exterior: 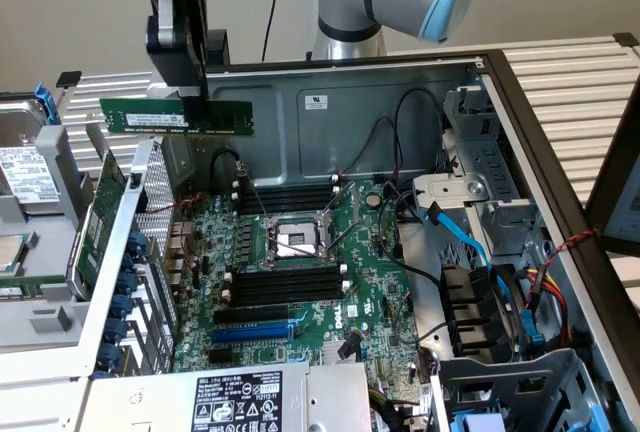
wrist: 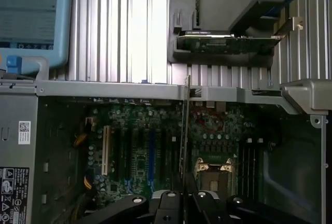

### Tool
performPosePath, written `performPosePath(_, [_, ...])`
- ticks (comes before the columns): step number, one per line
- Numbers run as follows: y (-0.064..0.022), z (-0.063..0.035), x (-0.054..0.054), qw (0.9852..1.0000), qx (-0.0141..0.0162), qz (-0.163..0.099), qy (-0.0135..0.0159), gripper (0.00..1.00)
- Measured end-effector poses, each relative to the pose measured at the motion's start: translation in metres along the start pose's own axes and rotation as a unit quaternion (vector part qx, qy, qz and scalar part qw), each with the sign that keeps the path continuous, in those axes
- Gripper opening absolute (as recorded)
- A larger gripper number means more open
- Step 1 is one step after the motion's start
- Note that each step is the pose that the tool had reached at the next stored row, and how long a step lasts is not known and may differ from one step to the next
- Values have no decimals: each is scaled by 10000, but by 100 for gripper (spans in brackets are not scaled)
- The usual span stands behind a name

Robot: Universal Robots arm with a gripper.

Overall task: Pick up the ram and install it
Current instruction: 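Pick up the ram and move it above insertion slot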

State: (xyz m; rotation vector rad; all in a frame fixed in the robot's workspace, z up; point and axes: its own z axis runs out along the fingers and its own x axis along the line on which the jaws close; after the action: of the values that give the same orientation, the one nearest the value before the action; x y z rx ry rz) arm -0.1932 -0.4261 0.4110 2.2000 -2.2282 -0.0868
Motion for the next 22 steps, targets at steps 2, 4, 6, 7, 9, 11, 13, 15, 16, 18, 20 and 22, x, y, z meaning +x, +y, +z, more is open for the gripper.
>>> performPosePath(2, [-35,2,-25,10000,0,-8,0,14])
performPosePath(4, [-61,5,-53,10000,1,-15,1,14])
performPosePath(6, [-78,8,-78,10000,32,-25,1,14])
performPosePath(7, [-85,11,-93,10000,62,-29,0,14])
performPosePath(9, [-98,16,-117,9999,121,-36,0,14])
performPosePath(11, [-111,19,-138,9998,186,-44,0,14])
performPosePath(13, [-133,23,-153,9997,238,-53,-1,14])
performPosePath(15, [-158,29,-167,9996,280,-60,-1,14])
performPosePath(16, [-172,32,-176,9995,301,-64,-2,14])
performPosePath(18, [-200,37,-191,9994,337,-72,-1,14])
performPosePath(20, [-233,42,-209,9993,357,-79,-2,14])
performPosePath(22, [-268,48,-233,9993,366,-84,-1,14])
